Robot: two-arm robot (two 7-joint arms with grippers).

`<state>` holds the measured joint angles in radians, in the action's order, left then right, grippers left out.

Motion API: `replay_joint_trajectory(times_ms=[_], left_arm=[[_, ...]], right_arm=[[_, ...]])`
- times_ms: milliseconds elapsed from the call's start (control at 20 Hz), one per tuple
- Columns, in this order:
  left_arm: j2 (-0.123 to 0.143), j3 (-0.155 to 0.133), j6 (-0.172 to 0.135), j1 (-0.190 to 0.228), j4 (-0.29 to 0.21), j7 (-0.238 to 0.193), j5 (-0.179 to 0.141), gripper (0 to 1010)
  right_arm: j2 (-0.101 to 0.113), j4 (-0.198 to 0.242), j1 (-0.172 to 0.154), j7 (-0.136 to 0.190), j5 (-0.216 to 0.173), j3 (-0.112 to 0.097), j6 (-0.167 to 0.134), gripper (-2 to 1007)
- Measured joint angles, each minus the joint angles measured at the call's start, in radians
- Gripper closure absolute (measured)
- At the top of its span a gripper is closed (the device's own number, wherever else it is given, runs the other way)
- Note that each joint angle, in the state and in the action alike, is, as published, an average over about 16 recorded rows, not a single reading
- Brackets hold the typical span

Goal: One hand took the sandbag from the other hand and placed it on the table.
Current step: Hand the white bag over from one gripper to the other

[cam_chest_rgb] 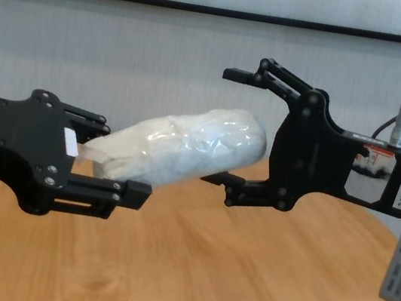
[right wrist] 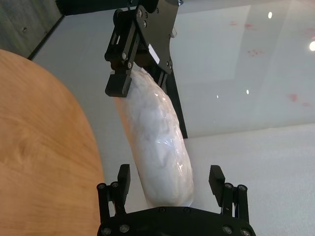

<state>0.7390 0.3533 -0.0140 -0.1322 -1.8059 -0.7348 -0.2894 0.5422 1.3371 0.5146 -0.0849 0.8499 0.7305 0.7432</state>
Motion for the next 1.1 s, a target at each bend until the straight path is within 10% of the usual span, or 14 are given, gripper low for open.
replay_joint_trajectory(times_ms=[1100], left_arm=[[0.0,0.0,0.0,0.0,0.0,0.0,0.0,441]], right_arm=[[-0.001,-0.001,-0.001,-0.009,0.011,-0.001,0.005,37]])
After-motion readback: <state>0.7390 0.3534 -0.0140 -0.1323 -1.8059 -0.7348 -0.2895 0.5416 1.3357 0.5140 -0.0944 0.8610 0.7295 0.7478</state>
